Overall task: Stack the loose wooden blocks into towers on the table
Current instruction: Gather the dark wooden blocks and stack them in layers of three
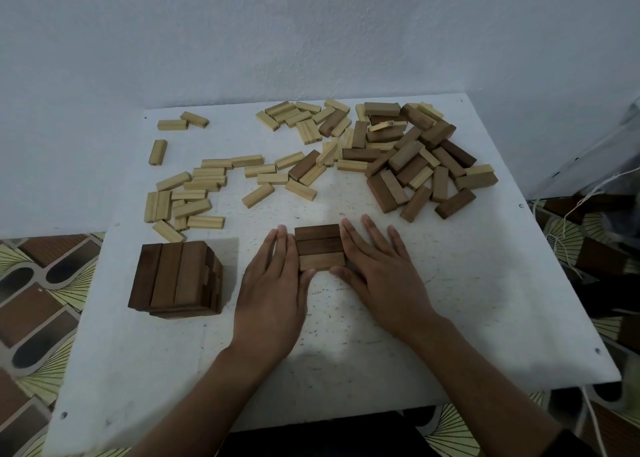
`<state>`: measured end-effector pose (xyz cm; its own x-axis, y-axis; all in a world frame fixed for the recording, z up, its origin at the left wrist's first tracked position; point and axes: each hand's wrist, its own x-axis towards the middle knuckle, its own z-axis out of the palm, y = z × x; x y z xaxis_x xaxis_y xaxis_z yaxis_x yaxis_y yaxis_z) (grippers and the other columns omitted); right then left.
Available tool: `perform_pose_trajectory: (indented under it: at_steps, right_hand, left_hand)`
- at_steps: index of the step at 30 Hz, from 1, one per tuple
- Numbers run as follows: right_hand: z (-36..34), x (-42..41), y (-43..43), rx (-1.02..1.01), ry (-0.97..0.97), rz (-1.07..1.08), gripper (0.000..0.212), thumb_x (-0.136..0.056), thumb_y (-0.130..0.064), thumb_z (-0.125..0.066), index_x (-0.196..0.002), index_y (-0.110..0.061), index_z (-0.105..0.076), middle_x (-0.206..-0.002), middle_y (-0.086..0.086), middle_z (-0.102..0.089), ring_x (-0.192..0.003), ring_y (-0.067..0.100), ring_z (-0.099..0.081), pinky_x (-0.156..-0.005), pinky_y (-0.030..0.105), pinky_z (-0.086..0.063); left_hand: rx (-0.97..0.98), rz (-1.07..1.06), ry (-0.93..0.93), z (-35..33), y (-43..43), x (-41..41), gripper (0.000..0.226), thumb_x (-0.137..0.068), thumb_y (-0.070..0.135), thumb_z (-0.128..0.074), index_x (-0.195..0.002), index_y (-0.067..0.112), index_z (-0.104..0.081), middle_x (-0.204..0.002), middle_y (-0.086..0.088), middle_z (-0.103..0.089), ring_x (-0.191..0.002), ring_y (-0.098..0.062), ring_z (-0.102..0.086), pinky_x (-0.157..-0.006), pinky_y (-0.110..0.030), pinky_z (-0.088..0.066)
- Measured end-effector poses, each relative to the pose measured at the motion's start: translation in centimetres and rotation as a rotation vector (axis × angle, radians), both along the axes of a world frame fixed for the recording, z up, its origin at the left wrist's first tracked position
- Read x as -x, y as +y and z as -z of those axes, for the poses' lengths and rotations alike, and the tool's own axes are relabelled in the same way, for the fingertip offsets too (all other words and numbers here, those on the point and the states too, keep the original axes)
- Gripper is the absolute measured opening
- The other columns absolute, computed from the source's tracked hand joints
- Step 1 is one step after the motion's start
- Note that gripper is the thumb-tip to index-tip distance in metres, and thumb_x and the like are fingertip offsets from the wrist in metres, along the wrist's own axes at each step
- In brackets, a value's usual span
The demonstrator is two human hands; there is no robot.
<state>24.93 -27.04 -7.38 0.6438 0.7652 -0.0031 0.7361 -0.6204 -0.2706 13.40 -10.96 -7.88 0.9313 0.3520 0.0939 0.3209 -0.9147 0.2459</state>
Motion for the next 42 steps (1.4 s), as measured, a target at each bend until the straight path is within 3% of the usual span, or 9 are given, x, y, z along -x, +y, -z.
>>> perform_pose_trajectory:
  at_steps: [8,19,22,25,29,31,34,39,42]
  right_hand:
    - [-0.3,-0.1,0.1,-0.017,0.051,0.010,0.079,-0.096,-0.068,-0.007,-0.160,-0.023,-0.013,-0.166,-0.013,-0.008,-0.154,0.013,0.008,-0.125,0.042,0.005]
    - [-0.4,-0.4,-0.2,-0.028,0.093,0.006,0.082,-0.094,-0.073,-0.010,-0.160,-0.025,-0.008,-0.167,-0.013,-0.006,-0.153,0.009,0.011,-0.126,0.041,0.005]
    - [-1.8,-0.6,-0.4,-0.093,0.184,0.034,0.087,-0.091,-0.078,-0.026,-0.159,-0.024,-0.013,-0.166,-0.008,-0.013,-0.153,0.006,0.003,-0.126,0.035,0.002]
    - [-4.2,-1.6,-0.3,-0.129,0.249,0.056,0.089,-0.086,-0.069,-0.053,-0.158,-0.025,-0.023,-0.163,-0.007,-0.025,-0.151,0.006,-0.011,-0.117,0.023,-0.003]
    - [-5.4,-3.5,0.5,-0.101,0.267,-0.015,0.100,-0.076,-0.067,-0.071,-0.157,-0.023,-0.031,-0.156,-0.009,-0.036,-0.144,0.007,-0.018,-0.120,0.033,-0.024]
    - [-5.6,-3.9,1.1,-0.067,0.278,-0.044,0.104,-0.072,-0.069,-0.073,-0.155,-0.023,-0.032,-0.154,-0.009,-0.038,-0.141,0.007,-0.021,-0.115,0.030,-0.026]
    - [-5.5,-4.0,1.3,-0.069,0.311,-0.030,0.103,-0.074,-0.074,-0.065,-0.156,-0.022,-0.031,-0.153,-0.009,-0.037,-0.141,0.007,-0.024,-0.112,0.027,-0.025]
    - [-3.7,-2.2,0.1,-0.128,0.345,0.013,0.080,-0.093,-0.070,-0.033,-0.157,-0.022,-0.029,-0.162,-0.009,-0.026,-0.148,0.003,-0.014,-0.122,0.033,-0.020]
    - [-2.0,-1.0,-0.3,-0.106,0.253,-0.022,0.078,-0.098,-0.071,-0.021,-0.159,-0.023,-0.021,-0.166,-0.012,-0.012,-0.151,-0.003,0.004,-0.123,0.023,-0.001]
  left_hand:
    - [0.038,0.032,-0.039,0.2,0.5,0.1,0.065,-0.106,0.050,-0.025,-0.156,0.009,-0.032,-0.163,-0.004,-0.030,-0.153,-0.017,-0.020,-0.119,-0.033,-0.021]
    - [0.159,0.050,-0.052,-0.3,0.6,0.0,0.069,-0.105,0.052,-0.026,-0.157,0.006,-0.029,-0.164,-0.007,-0.027,-0.153,-0.020,-0.020,-0.123,-0.036,-0.020]
    - [0.294,0.081,-0.037,-1.4,1.0,0.2,0.077,-0.103,0.057,-0.038,-0.161,0.012,-0.015,-0.167,-0.003,-0.018,-0.154,-0.016,-0.013,-0.124,-0.034,-0.017]
    - [0.347,0.087,-0.072,-2.4,1.4,0.1,0.088,-0.096,0.049,-0.059,-0.161,0.021,-0.006,-0.161,0.001,-0.026,-0.145,-0.012,-0.021,-0.116,-0.030,-0.023]
    - [0.330,0.027,-0.023,-2.9,1.9,-0.9,0.101,-0.088,0.052,-0.067,-0.160,0.030,0.000,-0.151,0.000,-0.031,-0.135,-0.016,-0.027,-0.111,-0.038,-0.030]
    - [0.307,0.021,0.003,-3.1,2.0,-1.4,0.101,-0.086,0.053,-0.067,-0.160,0.027,-0.004,-0.147,-0.002,-0.032,-0.132,-0.019,-0.028,-0.111,-0.040,-0.032]
    - [0.333,-0.006,0.008,-3.2,2.0,-1.4,0.093,-0.088,0.056,-0.063,-0.159,0.022,-0.013,-0.147,-0.003,-0.029,-0.135,-0.019,-0.024,-0.111,-0.039,-0.031]
    - [0.340,0.014,-0.017,-2.8,1.3,-0.2,0.071,-0.097,0.058,-0.049,-0.155,0.025,-0.026,-0.155,0.003,-0.016,-0.144,-0.018,-0.014,-0.118,-0.041,-0.028]
    - [0.325,0.026,-0.036,-2.3,1.0,0.1,0.068,-0.095,0.061,-0.039,-0.155,0.030,-0.028,-0.159,0.002,-0.017,-0.147,-0.016,-0.013,-0.114,-0.034,-0.020]
